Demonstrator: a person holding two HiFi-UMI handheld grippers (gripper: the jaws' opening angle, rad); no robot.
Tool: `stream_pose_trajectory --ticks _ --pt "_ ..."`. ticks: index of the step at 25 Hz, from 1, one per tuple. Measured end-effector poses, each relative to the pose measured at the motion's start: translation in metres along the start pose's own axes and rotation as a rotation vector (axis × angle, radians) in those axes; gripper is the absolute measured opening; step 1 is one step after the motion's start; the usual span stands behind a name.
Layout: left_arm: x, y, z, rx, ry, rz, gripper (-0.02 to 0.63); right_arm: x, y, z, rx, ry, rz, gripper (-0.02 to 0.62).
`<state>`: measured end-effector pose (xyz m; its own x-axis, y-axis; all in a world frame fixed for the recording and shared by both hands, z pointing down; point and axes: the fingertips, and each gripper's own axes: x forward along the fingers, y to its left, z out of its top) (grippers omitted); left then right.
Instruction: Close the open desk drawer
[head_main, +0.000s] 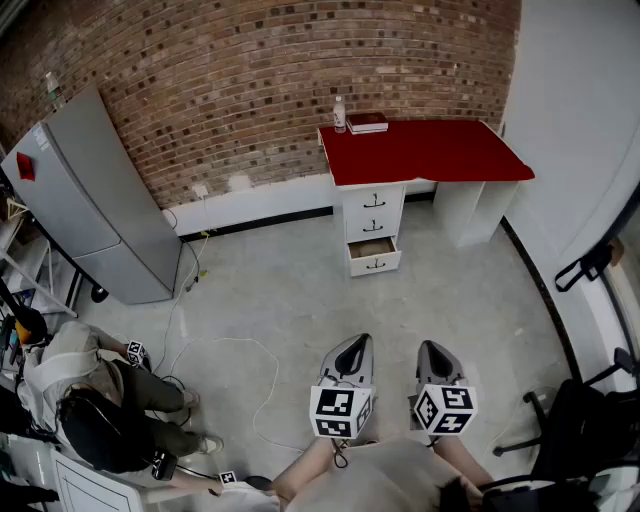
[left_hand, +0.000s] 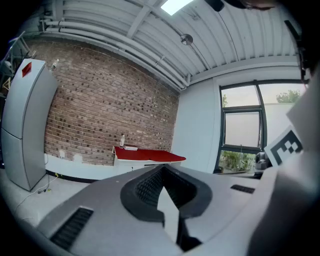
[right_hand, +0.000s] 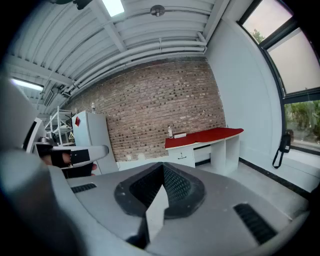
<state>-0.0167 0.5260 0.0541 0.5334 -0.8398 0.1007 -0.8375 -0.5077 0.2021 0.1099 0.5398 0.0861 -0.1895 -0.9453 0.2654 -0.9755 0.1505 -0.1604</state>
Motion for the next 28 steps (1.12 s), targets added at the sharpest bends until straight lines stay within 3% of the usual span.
stream_pose_trajectory --ticks 12,28 --pt "0.0 0.021 0.005 0.002 -0.008 0.012 0.008 0.011 0.005 0.0 0.031 -0.002 -0.011 -0.002" --pt "-0.002 0.099 -0.001 -0.014 0.025 0.044 0.008 0.06 0.029 -0.024 0.081 0.056 -0.062 -0.002"
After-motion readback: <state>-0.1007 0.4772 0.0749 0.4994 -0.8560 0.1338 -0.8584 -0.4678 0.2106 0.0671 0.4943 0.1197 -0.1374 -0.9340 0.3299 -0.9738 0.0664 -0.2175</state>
